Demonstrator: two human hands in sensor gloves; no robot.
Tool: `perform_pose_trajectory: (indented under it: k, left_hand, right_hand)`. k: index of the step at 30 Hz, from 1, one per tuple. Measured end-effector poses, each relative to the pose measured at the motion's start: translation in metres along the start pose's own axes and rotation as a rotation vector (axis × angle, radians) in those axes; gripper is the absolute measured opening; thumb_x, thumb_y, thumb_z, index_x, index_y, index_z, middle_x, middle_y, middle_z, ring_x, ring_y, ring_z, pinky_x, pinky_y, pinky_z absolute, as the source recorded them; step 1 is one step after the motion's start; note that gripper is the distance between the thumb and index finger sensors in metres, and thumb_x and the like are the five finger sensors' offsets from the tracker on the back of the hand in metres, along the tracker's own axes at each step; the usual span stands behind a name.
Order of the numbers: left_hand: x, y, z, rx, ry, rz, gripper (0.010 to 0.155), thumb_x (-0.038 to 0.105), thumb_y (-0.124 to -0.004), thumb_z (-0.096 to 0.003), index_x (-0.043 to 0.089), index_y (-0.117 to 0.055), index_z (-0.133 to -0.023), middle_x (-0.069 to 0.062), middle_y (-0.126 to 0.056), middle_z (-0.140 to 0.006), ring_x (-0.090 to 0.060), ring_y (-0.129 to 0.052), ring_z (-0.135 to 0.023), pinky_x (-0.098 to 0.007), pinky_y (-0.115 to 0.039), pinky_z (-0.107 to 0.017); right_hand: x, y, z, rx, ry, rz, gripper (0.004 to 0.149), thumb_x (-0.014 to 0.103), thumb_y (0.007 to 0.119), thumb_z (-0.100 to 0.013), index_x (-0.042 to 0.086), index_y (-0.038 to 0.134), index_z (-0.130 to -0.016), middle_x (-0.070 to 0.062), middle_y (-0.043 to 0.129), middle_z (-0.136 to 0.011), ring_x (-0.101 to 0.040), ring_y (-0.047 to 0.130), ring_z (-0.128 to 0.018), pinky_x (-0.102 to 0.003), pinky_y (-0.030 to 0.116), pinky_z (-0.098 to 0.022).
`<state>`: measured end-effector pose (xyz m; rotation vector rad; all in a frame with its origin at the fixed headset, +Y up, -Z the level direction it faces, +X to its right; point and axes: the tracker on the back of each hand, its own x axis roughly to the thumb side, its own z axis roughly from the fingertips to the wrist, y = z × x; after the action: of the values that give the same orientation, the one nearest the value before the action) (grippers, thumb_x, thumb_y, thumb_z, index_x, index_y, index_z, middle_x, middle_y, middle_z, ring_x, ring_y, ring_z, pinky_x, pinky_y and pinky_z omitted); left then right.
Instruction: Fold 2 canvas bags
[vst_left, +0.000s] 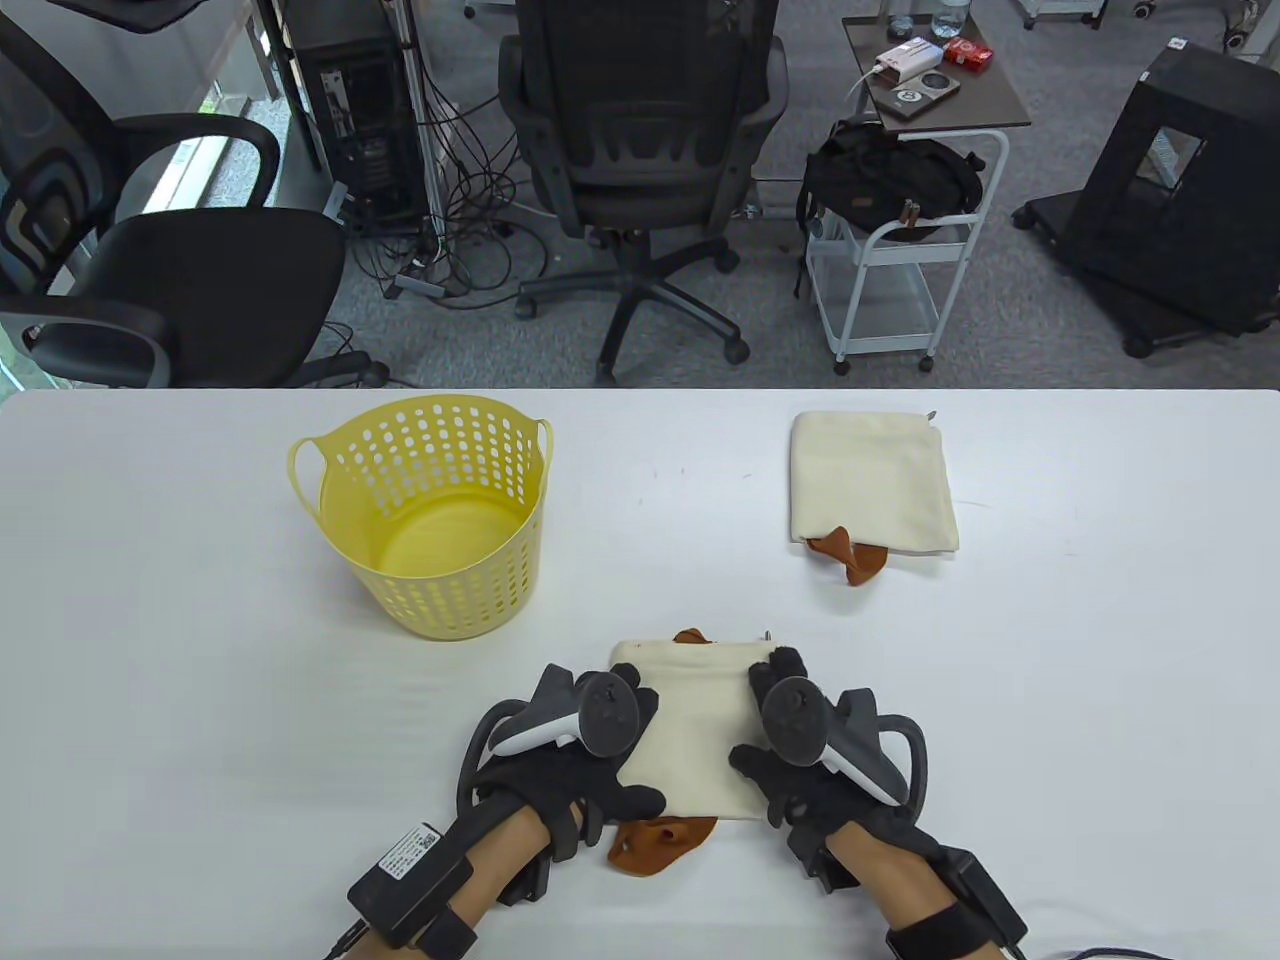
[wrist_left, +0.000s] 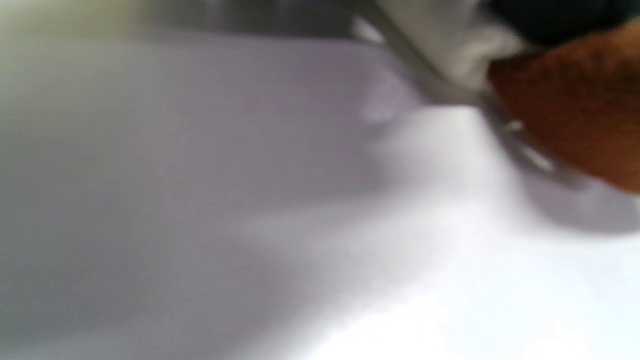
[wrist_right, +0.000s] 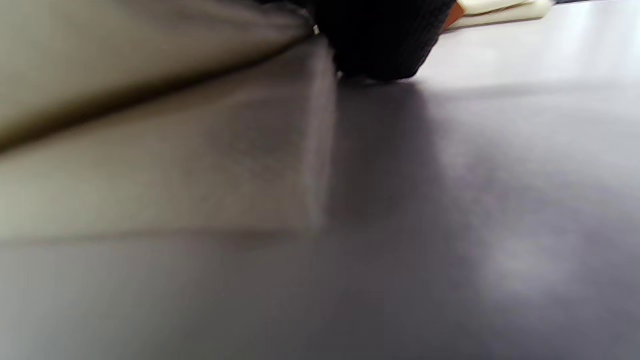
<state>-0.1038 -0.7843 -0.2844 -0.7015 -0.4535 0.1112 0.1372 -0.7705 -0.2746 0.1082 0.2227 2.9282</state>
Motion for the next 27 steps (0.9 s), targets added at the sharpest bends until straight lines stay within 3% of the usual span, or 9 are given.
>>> perform_pose_trajectory:
  k: [6,11,13,19,27]
  left_hand:
    - [-0.001,-0.001,0.001,0.023,-0.007,0.005,0.098,0.066,-0.073,-0.0333,0.036,-0.011,-0.103,0.010,0.009,-0.107,-0.030,-0.003,-0.110,-0.056,-0.011,-0.079]
    - [-0.007,-0.004,0.006,0.101,-0.021,0.074,0.096,0.065,-0.076,-0.0334,0.037,-0.018,-0.105,0.011,0.003,-0.110,-0.030,-0.001,-0.109,-0.060,-0.011,-0.077]
    - [-0.008,-0.002,0.010,0.127,-0.025,0.078,0.095,0.065,-0.076,-0.0328,0.037,-0.021,-0.105,0.008,0.002,-0.111,-0.031,0.000,-0.109,-0.061,-0.009,-0.076]
    - [-0.031,0.018,0.046,0.293,0.056,-0.004,0.090,0.064,-0.072,-0.0348,0.035,-0.024,-0.105,0.006,-0.003,-0.113,-0.031,0.000,-0.110,-0.063,-0.007,-0.076]
    - [-0.095,0.023,0.106,0.426,0.207,-0.092,0.091,0.066,-0.070,-0.0349,0.036,-0.020,-0.105,0.005,0.000,-0.112,-0.033,0.006,-0.107,-0.064,-0.004,-0.074]
  right_hand:
    - [0.005,0.006,0.003,-0.014,0.062,0.078,0.087,0.053,0.081,-0.041,0.020,0.035,-0.107,-0.015,0.046,-0.112,-0.032,0.069,-0.099,-0.050,0.069,-0.070]
    - [0.002,0.005,0.003,0.051,0.121,0.074,0.090,0.057,0.079,-0.042,0.020,0.030,-0.107,-0.014,0.045,-0.113,-0.036,0.062,-0.101,-0.056,0.060,-0.072]
    - [0.001,0.006,0.002,0.077,0.128,0.062,0.090,0.057,0.078,-0.042,0.021,0.028,-0.107,-0.015,0.044,-0.113,-0.044,0.049,-0.104,-0.059,0.053,-0.074]
    - [0.002,0.007,0.002,0.089,0.132,0.039,0.089,0.055,0.079,-0.043,0.020,0.027,-0.107,-0.018,0.047,-0.112,-0.045,0.049,-0.103,-0.060,0.053,-0.074]
    - [0.010,0.005,0.002,0.024,0.141,0.053,0.090,0.051,0.083,-0.042,0.017,0.032,-0.107,-0.017,0.056,-0.108,-0.043,0.058,-0.101,-0.058,0.057,-0.073]
